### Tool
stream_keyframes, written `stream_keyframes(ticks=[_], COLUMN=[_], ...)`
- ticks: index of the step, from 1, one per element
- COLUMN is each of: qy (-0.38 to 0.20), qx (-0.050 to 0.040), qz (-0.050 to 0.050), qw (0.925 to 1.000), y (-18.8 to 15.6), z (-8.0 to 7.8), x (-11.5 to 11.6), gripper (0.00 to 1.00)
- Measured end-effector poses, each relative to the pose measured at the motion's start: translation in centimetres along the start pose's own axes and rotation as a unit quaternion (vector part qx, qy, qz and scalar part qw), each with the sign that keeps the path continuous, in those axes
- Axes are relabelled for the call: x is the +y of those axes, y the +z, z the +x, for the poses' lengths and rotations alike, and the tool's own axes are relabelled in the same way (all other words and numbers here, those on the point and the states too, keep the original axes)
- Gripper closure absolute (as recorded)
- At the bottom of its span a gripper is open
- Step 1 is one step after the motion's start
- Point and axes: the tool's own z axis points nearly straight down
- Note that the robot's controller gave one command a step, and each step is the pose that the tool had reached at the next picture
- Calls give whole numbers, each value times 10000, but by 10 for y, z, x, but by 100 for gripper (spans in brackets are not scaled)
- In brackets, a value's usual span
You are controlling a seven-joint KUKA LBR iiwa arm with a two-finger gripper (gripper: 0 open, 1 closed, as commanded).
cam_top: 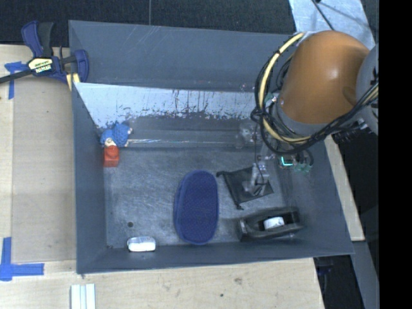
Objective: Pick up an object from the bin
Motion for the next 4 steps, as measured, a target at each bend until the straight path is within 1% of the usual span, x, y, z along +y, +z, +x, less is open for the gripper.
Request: stream_keyframes(ticks=[1, 2, 3, 4], qy=[262, 192, -182, -190], qx=[-89, 4, -66, -72], qz=[4, 1, 9, 8], qw=[9996, 9998, 9998, 9998], y=[-130, 46, 167, 163], z=[-26, -21, -11, -11], x=[-17, -13, -45, -44], gripper=[0, 0, 0, 100])
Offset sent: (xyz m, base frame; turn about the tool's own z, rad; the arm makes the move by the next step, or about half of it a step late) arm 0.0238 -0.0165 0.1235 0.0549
